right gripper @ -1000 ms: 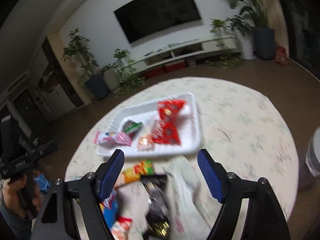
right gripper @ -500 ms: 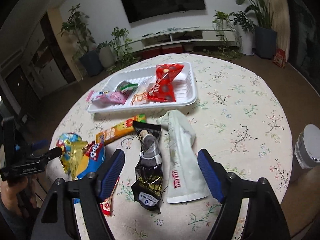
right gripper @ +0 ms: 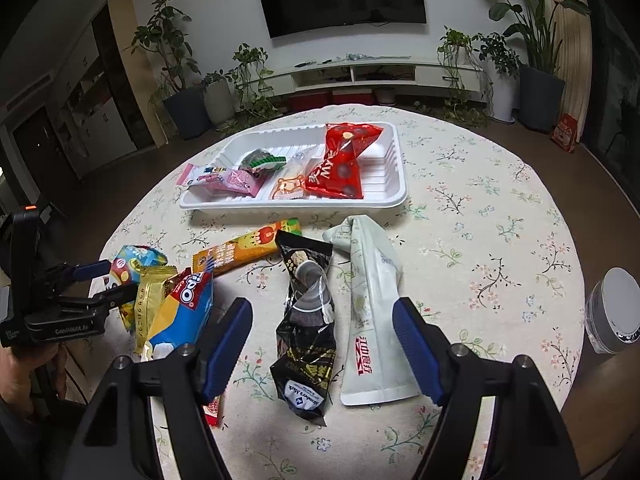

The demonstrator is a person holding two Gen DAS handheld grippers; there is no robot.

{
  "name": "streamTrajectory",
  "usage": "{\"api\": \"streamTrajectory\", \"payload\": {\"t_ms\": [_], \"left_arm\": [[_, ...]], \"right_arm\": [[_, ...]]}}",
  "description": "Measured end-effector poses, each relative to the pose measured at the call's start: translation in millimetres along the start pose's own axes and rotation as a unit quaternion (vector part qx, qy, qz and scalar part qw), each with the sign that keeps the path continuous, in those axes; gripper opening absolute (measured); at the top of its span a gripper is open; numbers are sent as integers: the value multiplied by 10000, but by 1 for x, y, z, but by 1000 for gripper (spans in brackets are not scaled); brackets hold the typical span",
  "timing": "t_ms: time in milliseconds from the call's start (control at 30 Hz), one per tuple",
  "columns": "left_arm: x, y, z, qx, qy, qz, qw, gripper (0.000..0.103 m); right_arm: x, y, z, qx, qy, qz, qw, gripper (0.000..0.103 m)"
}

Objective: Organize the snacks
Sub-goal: 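Move both tools back over the remaining snack pile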

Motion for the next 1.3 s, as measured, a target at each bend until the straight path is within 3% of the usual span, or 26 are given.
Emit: {"api": "streamTrajectory", "payload": {"t_ms": [100, 200, 500, 700, 767, 933, 1000, 1300], "left_arm": [[2, 2, 3, -77, 74, -5, 9999, 68], [4, 5, 6, -158, 178, -1, 9997, 49], [-1, 5, 3, -108, 380, -285, 9988, 47], [-14, 1, -12, 201, 478, -675, 9964, 47], [-16, 2, -14, 231, 522, -788, 9953, 47], [-16, 1, -18, 284, 583, -846, 9943, 47], [-15, 1, -19, 284, 601, -859, 9941, 47], [-13, 2, -22, 318, 703, -892, 9930, 47]], "right_arm": [[0, 1, 1, -18, 16, -17, 10000, 76], [0, 0, 1, -26, 22, -8, 10000, 75], [9, 0, 0, -47, -10, 162, 9999, 70], [28, -3, -6, -12, -64, 532, 9986, 67], [26, -3, -6, -29, -44, 437, 9990, 67], [-5, 1, 3, -166, -222, -193, 9994, 53], [-8, 1, 6, -180, -110, -359, 9991, 50], [39, -9, 20, -342, 261, 255, 9987, 48]]}}
Point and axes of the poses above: each gripper's, at about its wrist camera, not at the fingertips, and z roughly the way its jaws point, x to its right, y to its underside, the point moved 9 cm from there along z, roughly the way its jaws point, and after that the axes turned 2 degrees about -y, right-handed, at the moved point
